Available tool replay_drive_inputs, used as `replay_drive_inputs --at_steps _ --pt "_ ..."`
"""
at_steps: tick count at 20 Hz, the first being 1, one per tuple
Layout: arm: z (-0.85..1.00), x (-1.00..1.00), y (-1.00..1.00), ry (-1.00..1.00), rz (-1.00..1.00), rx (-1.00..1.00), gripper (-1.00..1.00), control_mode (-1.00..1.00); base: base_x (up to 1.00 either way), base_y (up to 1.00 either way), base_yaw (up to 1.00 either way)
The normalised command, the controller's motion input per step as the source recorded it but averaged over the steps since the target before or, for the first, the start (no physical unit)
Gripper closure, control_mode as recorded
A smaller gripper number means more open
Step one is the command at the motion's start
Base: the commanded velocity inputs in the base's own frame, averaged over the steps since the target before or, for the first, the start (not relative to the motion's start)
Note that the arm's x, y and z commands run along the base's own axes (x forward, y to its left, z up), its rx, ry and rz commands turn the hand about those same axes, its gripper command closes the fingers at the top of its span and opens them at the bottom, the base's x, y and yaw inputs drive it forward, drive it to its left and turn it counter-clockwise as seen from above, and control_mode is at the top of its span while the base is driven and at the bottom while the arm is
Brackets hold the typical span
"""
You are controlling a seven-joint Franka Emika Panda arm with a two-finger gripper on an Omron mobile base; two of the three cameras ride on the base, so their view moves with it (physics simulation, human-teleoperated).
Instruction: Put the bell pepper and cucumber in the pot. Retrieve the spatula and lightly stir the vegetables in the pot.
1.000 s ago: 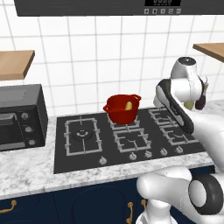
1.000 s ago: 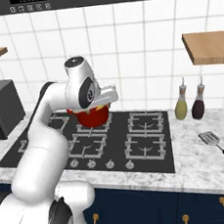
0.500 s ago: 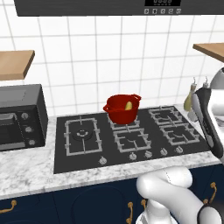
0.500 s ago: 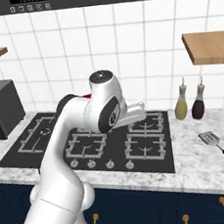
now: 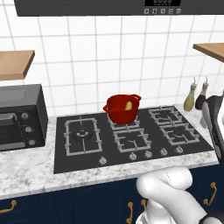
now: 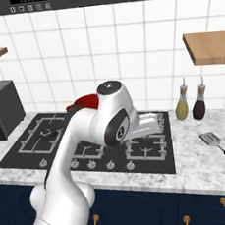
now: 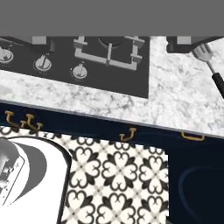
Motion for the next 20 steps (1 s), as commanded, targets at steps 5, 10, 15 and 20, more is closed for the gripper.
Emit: replay_drive_inputs --at_steps 5,10,15,20 --pt "-0.10 -0.01 -0.53 0.00 -0.12 -0.03 -1.00 -1.00 0.00 0.00 0.00" --pt "-0.16 0.00 -0.63 0.00 -0.12 -0.02 -1.00 -1.00 0.00 0.00 0.00" --pt "-0.21 0.00 -0.68 0.00 -0.12 0.00 -1.00 -1.00 0.00 0.00 0.00" --pt "-0.25 0.00 -0.67 0.00 -0.11 0.00 -1.00 -1.00 0.00 0.00 0.00"
